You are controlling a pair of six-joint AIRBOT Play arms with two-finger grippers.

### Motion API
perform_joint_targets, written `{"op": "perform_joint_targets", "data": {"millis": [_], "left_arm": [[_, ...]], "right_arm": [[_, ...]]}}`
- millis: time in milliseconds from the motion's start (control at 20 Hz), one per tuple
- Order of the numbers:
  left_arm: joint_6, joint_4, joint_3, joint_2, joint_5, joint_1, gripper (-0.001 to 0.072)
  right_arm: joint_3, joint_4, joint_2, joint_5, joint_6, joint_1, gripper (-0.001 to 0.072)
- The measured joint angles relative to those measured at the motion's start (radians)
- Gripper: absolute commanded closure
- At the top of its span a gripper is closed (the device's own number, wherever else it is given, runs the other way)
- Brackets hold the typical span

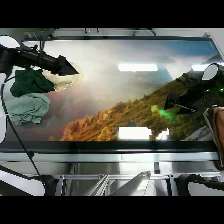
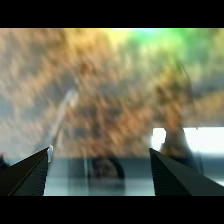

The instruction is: Fold the shirts.

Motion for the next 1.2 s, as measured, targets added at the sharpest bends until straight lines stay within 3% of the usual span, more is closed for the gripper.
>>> {"op": "perform_joint_targets", "data": {"millis": [150,400,850,900,950,1000,1050,1200], "left_arm": [[-0.035,0.172,0.032,-0.017,0.172,0.054,-0.0006],[-0.063,0.272,0.047,-0.109,0.364,0.141,-0.0004],[-0.053,0.318,0.05,-0.21,0.288,0.189,0.0019],[-0.052,0.32,0.05,-0.219,0.29,0.184,0.0237],[-0.049,0.32,0.05,-0.229,0.298,0.175,0.058],[-0.045,0.314,0.05,-0.238,0.303,0.165,0.0695],[-0.038,0.305,0.05,-0.243,0.307,0.153,0.0695],[-0.007,0.238,0.05,-0.219,0.314,0.113,0.0696]], "right_arm": [[0.0,0.018,-0.013,-0.077,-0.003,0.0,0.0012],[0.0,0.032,-0.04,-0.139,-0.003,0.0,0.0012],[0.0,0.126,-0.108,-0.158,-0.003,0.0,0.0015],[0.0,0.14,-0.116,-0.159,-0.003,0.0,0.0069],[0.0,0.149,-0.123,-0.159,-0.003,0.0,0.0287],[0.0,0.158,-0.129,-0.159,-0.003,0.0,0.0574],[0.0,0.168,-0.135,-0.159,-0.003,0.0,0.0682],[0.0,0.196,-0.144,-0.159,-0.02,0.0,0.0685]]}}
